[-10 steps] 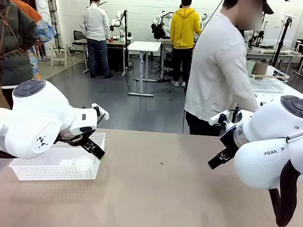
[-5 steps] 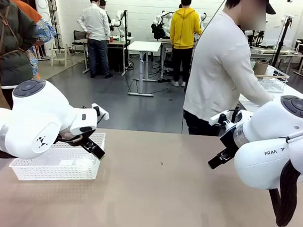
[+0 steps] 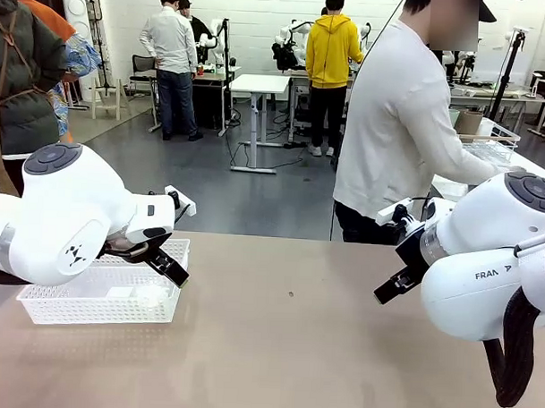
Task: Clean and organize the cups into the basket.
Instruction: Pick up the Organizing basket and move it to the center of the table, then pick up the Reusable plastic cup from the right side of the table and place it inside the Organizing basket.
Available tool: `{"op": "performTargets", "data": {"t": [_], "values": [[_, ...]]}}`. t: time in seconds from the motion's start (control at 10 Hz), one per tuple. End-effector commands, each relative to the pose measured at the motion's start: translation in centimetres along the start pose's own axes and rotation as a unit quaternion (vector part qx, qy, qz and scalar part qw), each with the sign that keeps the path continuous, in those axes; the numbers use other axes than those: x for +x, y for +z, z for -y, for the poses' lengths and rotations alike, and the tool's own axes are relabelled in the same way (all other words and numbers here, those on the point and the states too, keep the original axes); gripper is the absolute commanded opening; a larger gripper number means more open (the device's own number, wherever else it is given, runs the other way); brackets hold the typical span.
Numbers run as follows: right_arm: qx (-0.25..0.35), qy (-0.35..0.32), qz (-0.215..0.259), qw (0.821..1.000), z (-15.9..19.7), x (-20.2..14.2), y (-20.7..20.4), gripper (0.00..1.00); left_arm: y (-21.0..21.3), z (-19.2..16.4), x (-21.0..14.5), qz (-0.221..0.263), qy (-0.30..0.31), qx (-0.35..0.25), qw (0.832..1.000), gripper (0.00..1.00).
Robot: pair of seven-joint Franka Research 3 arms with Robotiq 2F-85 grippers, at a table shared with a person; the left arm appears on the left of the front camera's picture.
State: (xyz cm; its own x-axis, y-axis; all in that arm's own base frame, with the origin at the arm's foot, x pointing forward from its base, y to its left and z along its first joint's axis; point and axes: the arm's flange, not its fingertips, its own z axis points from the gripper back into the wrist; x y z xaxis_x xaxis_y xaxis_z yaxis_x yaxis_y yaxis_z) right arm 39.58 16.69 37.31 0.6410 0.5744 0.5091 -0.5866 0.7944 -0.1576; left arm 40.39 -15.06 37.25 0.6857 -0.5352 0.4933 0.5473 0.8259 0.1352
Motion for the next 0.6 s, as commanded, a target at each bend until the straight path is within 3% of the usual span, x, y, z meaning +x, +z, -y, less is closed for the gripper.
{"op": "performTargets", "data": {"t": [0.0,0.2,0.5], "values": [[-0.019,0.027,0.013,0.999,-1.5,-1.5,3.7,1.0,3.9,0.1,-2.0,0.016,-0.021,0.023,0.999,1.0],[-0.061,0.014,0.006,0.998,-3.0,-5.5,10.2,1.0,10.1,-0.1,-6.1,0.005,-0.062,0.048,0.997,1.0],[-0.111,0.028,-0.026,0.993,-5.6,-10.7,16.1,1.0,14.9,1.1,-10.8,-0.003,-0.107,0.029,0.994,1.0]]}}
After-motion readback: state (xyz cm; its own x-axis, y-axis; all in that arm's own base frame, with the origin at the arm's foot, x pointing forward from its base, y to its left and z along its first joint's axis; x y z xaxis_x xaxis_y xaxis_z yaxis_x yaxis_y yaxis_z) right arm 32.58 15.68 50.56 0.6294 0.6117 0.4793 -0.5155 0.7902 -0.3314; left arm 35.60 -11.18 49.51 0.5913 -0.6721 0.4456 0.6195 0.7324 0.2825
